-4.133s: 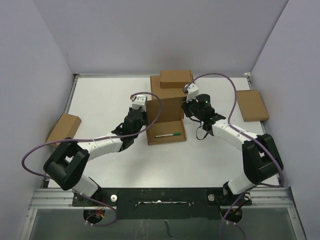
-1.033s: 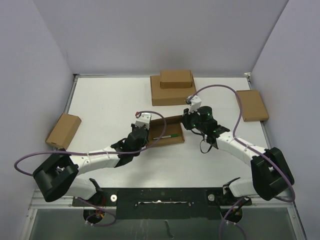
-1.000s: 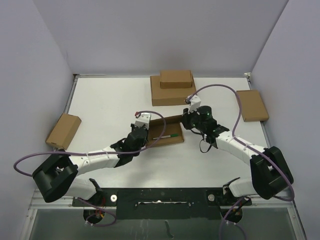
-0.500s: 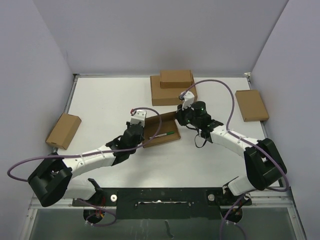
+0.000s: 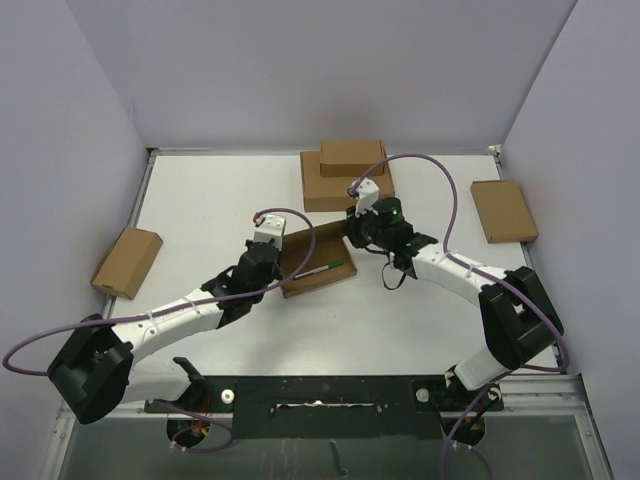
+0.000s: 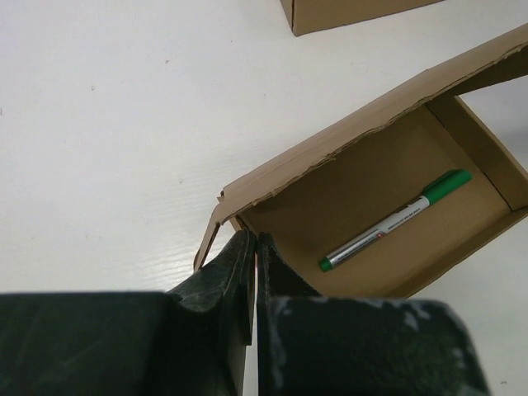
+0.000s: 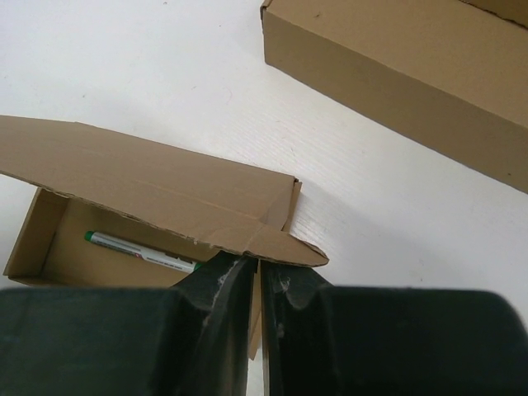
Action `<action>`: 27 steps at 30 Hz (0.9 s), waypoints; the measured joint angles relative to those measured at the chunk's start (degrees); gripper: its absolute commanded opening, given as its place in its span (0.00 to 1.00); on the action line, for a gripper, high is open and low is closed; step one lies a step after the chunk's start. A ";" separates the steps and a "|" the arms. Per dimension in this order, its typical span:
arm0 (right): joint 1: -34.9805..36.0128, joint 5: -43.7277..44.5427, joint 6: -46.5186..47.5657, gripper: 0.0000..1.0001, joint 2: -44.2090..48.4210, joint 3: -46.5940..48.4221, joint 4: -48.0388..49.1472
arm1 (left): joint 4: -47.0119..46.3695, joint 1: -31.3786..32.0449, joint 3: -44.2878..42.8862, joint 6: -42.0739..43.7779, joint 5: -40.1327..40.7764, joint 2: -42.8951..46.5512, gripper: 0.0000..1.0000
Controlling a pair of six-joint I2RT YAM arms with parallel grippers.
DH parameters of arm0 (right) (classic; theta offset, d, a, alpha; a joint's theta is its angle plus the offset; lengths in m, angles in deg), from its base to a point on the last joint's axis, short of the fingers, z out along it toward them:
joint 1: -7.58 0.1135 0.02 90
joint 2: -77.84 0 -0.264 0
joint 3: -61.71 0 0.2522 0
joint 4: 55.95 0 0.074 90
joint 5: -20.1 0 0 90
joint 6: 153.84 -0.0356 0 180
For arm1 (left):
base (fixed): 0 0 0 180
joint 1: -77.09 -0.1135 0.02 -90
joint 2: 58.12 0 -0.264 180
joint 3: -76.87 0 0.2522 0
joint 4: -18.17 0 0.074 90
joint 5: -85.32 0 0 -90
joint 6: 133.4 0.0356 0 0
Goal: Fold the paper box
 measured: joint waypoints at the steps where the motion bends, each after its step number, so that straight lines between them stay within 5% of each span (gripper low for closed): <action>1: 0.22 0.13 0.02 0.08 0.00 0.00 0.00 | 0.33 -0.22 0.00 -0.13 -0.37 0.35 0.00; 27: 2.10 2.25 0.04 0.11 2.47 -1.25 -3.54 | 3.69 -1.31 0.02 -1.22 -4.81 1.92 0.00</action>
